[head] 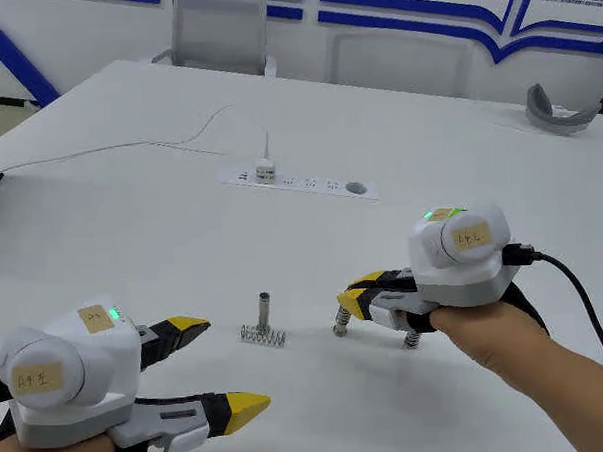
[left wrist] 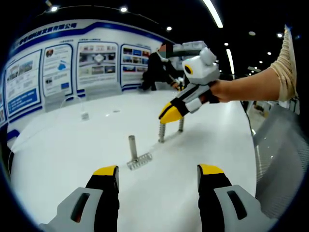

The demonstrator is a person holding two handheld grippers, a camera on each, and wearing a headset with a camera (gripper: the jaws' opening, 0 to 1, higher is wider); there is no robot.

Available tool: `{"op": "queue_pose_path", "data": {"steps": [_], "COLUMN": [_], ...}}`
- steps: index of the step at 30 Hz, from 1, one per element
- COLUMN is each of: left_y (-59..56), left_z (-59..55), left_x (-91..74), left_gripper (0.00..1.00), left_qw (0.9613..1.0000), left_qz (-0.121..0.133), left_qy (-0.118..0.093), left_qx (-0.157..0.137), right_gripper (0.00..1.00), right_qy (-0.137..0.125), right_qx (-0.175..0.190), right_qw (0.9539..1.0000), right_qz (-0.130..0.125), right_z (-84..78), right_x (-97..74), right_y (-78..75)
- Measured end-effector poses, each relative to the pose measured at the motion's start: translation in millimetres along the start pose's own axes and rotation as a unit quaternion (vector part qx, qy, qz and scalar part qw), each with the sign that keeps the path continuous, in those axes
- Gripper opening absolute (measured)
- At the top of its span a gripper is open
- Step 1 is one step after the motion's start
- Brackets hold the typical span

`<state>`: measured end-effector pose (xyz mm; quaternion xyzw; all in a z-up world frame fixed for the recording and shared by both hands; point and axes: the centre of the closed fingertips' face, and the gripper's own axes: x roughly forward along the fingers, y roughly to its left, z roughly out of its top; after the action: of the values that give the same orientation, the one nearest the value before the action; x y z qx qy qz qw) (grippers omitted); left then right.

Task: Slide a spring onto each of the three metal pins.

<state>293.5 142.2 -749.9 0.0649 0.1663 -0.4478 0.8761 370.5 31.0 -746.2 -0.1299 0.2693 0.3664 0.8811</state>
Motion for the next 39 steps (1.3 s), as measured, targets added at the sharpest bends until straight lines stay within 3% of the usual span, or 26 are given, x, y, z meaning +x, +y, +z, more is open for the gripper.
{"op": "queue_pose_path", "data": {"steps": [8,22,30,39], "left_y": [2.7,4.5,2.2,1.8], "left_z": [-1.2,-1.1,-1.4,-1.3], "left_x": [1.0,1.3,2.5,3.2], "left_gripper": [0.67,0.67,0.67,0.66], "left_qw": [1.0000,1.0000,1.0000,0.9999], "left_qz": [0.001,-0.003,-0.006,-0.008], "left_qy": [0.003,0.003,0.003,0.003], "left_qx": [0.001,0.005,0.007,0.007], "right_gripper": [0.12,0.17,0.20,0.21], "right_qy": [0.012,0.008,-0.010,-0.052], "right_qx": [0.005,-0.006,-0.011,-0.038], "right_qw": [0.9999,0.9999,0.9999,0.9979], "right_qz": [0.004,0.002,-0.005,0.005], "right_z": [-11.5,-11.6,0.5,32.5], "right_x": [5.5,2.2,-9.3,-20.7], "right_y": [0.3,3.7,4.5,25.6]}}
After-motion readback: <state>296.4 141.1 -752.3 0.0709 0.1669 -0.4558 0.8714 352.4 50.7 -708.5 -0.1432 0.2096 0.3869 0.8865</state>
